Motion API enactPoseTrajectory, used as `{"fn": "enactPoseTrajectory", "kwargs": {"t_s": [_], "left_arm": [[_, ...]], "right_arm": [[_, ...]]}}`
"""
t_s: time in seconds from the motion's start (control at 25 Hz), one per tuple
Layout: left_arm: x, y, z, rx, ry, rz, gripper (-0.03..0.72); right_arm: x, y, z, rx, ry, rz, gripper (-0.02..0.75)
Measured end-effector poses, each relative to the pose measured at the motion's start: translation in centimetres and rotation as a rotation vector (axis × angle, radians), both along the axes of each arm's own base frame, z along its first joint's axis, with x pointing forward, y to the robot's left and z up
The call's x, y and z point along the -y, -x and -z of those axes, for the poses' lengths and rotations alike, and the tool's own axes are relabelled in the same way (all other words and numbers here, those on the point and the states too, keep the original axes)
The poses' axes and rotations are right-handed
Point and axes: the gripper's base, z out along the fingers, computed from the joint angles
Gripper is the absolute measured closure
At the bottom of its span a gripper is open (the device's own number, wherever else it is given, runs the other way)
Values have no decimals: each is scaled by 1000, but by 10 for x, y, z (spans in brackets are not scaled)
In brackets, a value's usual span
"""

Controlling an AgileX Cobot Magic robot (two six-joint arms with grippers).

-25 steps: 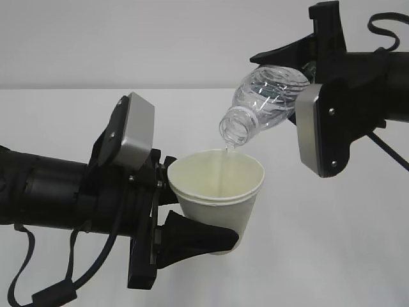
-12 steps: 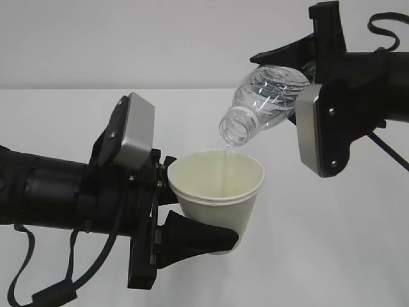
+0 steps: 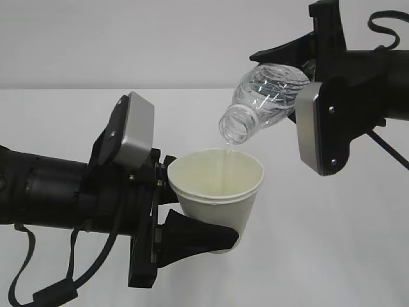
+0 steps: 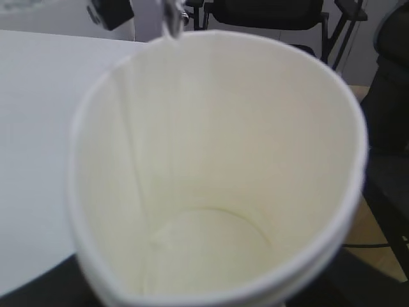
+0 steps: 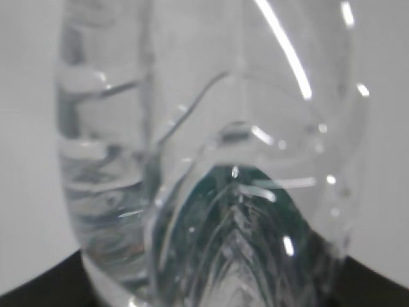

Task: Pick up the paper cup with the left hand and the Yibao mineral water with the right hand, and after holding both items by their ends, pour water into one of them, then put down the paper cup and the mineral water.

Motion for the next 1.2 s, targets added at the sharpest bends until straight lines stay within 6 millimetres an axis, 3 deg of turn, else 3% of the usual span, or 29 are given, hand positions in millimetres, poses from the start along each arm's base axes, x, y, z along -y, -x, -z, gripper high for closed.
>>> {"fn": "enactPoseTrajectory", "kwargs": {"t_s": [1.2], "left_arm": [[0, -3, 0, -7, -1, -32, 259]], "right_arm": [[0, 0, 0, 0, 0, 0, 323]]}}
